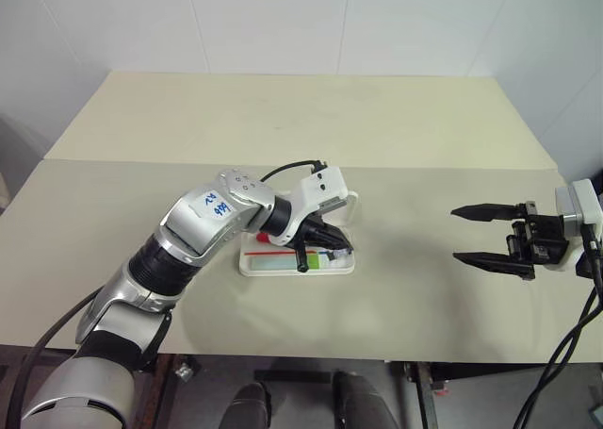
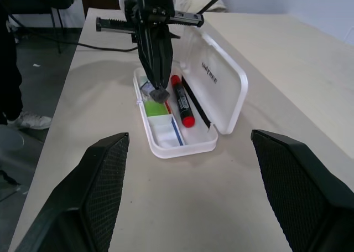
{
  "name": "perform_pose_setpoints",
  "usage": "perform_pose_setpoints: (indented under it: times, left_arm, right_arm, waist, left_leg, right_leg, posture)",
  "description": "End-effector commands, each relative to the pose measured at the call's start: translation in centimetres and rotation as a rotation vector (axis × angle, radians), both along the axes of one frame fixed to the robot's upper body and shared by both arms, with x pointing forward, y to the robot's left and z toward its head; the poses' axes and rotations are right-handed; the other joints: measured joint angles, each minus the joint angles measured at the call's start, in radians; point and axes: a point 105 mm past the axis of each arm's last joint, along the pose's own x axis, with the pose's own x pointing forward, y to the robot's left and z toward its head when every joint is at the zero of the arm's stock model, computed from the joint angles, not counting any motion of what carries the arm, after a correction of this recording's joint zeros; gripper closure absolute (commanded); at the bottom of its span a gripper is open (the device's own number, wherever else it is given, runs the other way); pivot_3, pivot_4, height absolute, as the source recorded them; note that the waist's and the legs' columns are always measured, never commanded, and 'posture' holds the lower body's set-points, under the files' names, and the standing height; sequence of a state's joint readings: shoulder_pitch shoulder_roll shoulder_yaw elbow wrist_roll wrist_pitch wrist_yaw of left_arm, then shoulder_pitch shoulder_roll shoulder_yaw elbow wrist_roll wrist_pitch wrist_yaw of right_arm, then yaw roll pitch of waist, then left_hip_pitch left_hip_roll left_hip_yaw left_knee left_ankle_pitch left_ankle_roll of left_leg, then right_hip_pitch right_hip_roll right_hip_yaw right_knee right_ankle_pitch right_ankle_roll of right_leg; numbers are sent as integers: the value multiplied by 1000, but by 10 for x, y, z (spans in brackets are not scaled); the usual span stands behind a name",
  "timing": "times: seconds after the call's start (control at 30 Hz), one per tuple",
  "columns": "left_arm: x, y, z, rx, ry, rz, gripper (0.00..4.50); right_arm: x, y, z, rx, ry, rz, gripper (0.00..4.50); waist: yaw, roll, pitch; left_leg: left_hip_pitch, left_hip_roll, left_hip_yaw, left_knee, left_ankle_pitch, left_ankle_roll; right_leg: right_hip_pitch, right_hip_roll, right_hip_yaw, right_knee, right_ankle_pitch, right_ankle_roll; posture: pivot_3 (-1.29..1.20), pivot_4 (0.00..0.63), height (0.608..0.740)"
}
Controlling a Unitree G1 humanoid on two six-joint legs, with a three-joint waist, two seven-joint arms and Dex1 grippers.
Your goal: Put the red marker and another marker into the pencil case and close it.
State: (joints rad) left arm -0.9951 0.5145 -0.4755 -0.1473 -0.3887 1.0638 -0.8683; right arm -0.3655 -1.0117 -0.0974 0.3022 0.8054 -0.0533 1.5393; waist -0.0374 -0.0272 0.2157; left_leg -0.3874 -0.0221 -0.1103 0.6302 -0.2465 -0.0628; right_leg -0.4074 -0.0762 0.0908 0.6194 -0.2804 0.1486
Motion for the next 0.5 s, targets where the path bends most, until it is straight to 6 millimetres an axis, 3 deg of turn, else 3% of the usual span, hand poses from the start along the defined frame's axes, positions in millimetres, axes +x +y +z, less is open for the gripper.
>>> perform_pose_setpoints:
  times: [0.03,0.37,0.5]
  left_arm:
    - [10,-6,0,11,-43,6,4484]
    - [11,-11,-2,20,-27,-22,4484]
    - [9,-10,-7,40,-19,-32,3479]
  right_arm:
    - [-7,0,1,-6,-16,40,0]
    - [-7,5,-7,6,-18,-1,0]
    - [-5,5,-7,10,-26,-15,0]
  waist:
    - [4,0,0]
    - [8,0,0]
    - [8,0,0]
  left_leg:
    - [0,0,0,0,0,0]
    - [0,0,0,0,0,0]
    - [0,0,0,0,0,0]
  right_leg:
    - [0,0,0,0,0,0]
    - [0,0,0,0,0,0]
    - [0,0,0,0,0,0]
  posture:
    - [0,150,740]
    - [0,150,740]
    - [0,150,740]
